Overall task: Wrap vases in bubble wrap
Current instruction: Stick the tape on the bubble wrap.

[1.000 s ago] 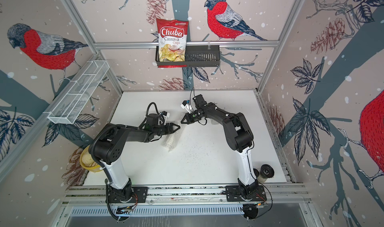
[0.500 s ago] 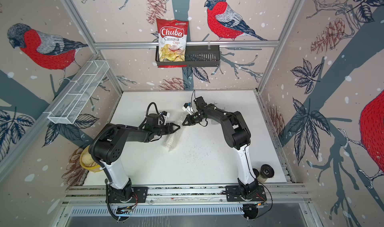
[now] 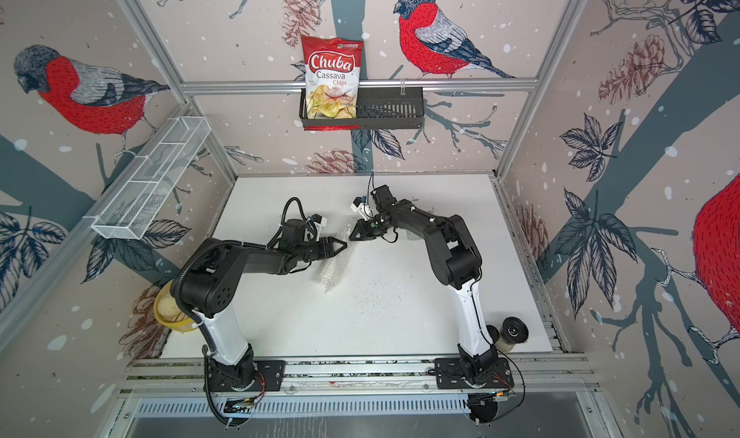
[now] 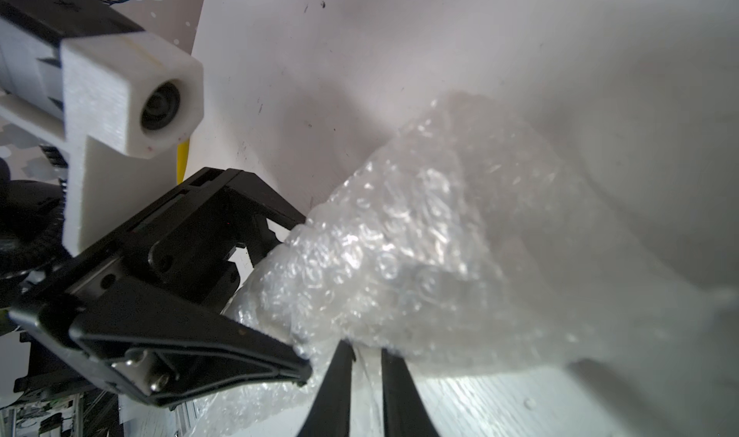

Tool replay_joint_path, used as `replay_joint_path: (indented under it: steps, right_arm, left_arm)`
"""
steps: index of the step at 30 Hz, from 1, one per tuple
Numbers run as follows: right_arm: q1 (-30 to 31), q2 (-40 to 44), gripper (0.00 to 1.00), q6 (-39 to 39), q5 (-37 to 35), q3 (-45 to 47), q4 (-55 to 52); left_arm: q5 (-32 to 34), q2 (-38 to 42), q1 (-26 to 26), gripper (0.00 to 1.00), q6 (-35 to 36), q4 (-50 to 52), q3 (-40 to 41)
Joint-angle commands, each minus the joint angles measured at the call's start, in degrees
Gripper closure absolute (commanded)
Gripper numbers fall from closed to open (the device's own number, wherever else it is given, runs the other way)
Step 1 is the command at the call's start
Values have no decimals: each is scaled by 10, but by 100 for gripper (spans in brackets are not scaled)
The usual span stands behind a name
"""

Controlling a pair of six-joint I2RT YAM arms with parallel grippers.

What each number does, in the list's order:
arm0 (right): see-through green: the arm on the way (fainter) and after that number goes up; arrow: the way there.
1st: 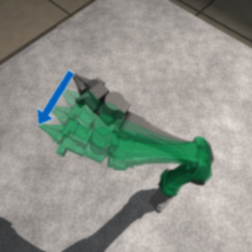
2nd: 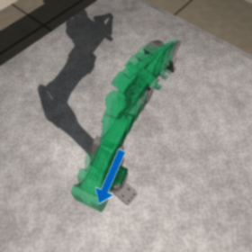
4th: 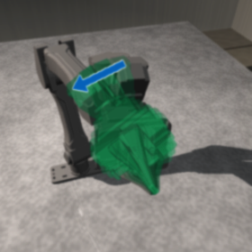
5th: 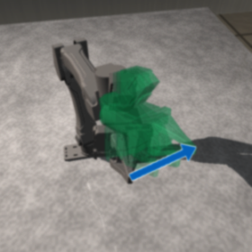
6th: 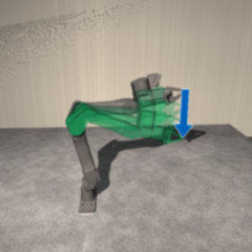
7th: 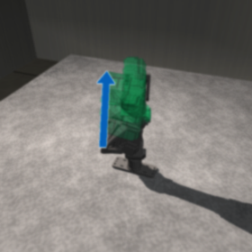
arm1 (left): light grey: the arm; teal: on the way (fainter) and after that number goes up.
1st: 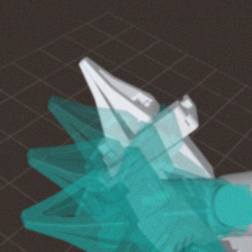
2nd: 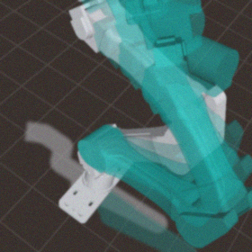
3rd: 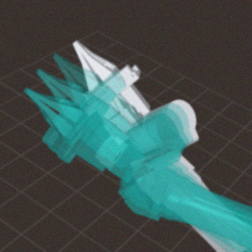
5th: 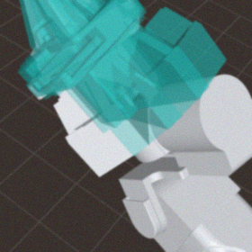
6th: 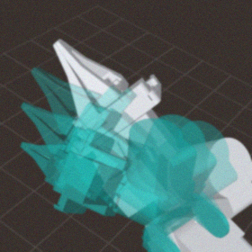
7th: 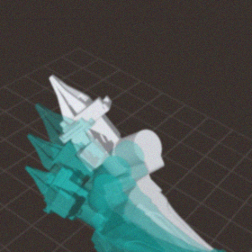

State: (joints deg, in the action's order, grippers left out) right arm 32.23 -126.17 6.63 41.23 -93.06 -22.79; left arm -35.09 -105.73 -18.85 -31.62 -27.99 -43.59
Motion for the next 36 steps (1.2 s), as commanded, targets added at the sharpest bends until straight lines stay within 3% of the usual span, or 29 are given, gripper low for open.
replay_joint_path:
  steps: [1, 9, 18, 23, 25, 30, 36]
  right_arm:
    - [6, -5, 79, 16, -55, -8, 8]
    - [10, -8, 67, 18, -105, -20, -21]
    - [3, 55, 42, 10, -117, -3, -22]
    - [-10, 106, 39, 11, -128, 37, -17]
    - [-10, 130, 42, 24, -125, 66, 6]
    - [3, 157, 79, 61, -86, 135, 83]
    - [8, 118, 89, 66, -76, 140, 99]
  left_arm:
    - [32, -3, 1, 87, 18, 86, 4]
    - [34, 1, 1, 87, 18, 87, 5]
    - [34, 1, 0, 87, 18, 88, 5]
    - [34, 2, 1, 87, 18, 89, 5]
    - [35, 2, 1, 87, 18, 88, 5]
    - [34, 0, 1, 87, 18, 87, 5]
    - [34, 1, 1, 87, 18, 88, 5]
